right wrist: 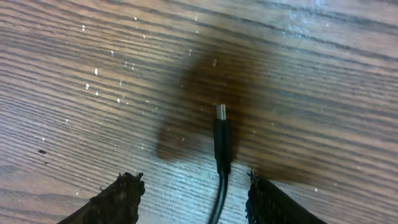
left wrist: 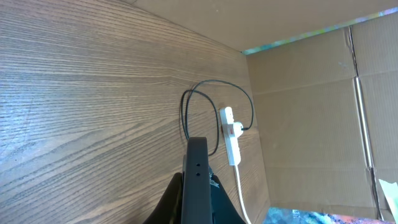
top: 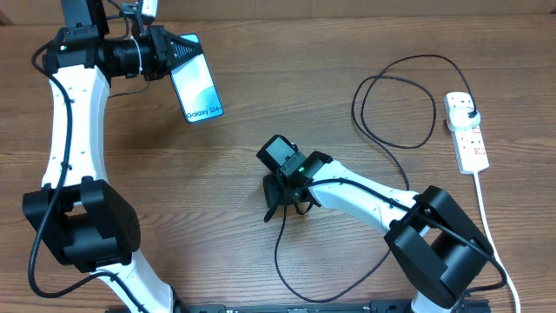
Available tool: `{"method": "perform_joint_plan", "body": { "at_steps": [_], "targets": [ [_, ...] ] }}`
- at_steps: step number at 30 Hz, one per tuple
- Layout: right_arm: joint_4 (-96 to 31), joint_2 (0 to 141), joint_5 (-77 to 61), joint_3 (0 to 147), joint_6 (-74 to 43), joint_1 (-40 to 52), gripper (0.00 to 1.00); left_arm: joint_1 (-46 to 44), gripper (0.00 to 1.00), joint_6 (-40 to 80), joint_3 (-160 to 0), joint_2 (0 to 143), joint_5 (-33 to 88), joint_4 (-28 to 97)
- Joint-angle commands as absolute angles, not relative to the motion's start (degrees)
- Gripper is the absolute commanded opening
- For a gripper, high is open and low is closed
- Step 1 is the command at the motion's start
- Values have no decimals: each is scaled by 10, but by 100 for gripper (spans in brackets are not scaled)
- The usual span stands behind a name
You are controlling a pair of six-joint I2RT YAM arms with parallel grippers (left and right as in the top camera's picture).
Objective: Plug charger to phone and switch on socket
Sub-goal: 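Lower the right gripper onto the cable's connector end and grasp it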
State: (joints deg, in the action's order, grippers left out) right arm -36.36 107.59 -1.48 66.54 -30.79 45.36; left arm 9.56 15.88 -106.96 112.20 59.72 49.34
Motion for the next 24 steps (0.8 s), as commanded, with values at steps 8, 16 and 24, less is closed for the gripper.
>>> {"method": "perform_joint_plan", "body": {
  "at_steps": [8,16,24],
  "targets": [
    [-352,1122,-9,682,-286,453,51,94,4,148,-1072,1122,609,491],
    [-363,1122,-9,682,-286,453,34,94,4,148,-1072,1122,609,492],
    [-368,1122,-11,682,-286,453,9,94,4,148,-1072,1122,609,492]
  ]
}}
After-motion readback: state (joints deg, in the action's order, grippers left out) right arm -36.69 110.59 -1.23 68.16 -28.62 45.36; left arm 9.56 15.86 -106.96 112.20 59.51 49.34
